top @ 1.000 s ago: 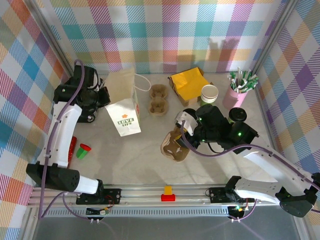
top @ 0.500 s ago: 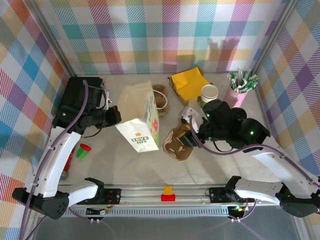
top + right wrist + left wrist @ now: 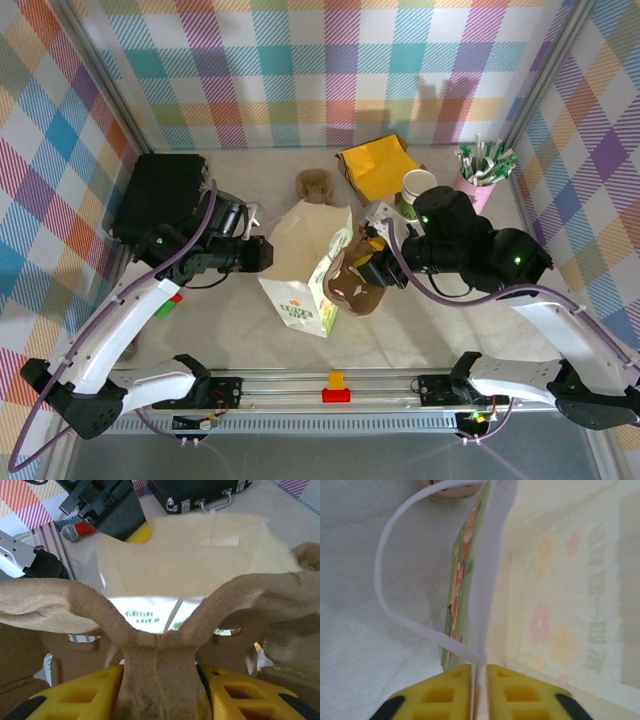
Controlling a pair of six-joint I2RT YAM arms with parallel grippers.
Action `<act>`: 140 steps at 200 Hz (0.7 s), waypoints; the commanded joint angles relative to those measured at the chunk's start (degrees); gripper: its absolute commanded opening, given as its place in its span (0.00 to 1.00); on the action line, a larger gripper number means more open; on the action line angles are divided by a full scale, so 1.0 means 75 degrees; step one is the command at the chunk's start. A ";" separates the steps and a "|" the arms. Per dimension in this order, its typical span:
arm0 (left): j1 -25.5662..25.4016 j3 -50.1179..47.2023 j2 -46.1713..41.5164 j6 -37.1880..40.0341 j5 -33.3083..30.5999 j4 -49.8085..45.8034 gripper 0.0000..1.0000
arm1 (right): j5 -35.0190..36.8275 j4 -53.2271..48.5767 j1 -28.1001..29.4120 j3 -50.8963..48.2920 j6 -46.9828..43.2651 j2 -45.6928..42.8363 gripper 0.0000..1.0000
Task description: Pack the takeout coffee
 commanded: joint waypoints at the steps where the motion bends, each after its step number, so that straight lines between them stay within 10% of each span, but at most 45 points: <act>1: -0.0073 0.0142 0.0027 0.0166 -0.0212 0.0073 0.27 | -0.0250 -0.0006 0.0016 0.0323 -0.0088 0.0219 0.41; 140: -0.0075 0.0061 -0.0273 0.0892 0.0640 0.0190 0.39 | -0.0331 -0.1425 0.0018 0.2857 -0.0180 0.2788 0.42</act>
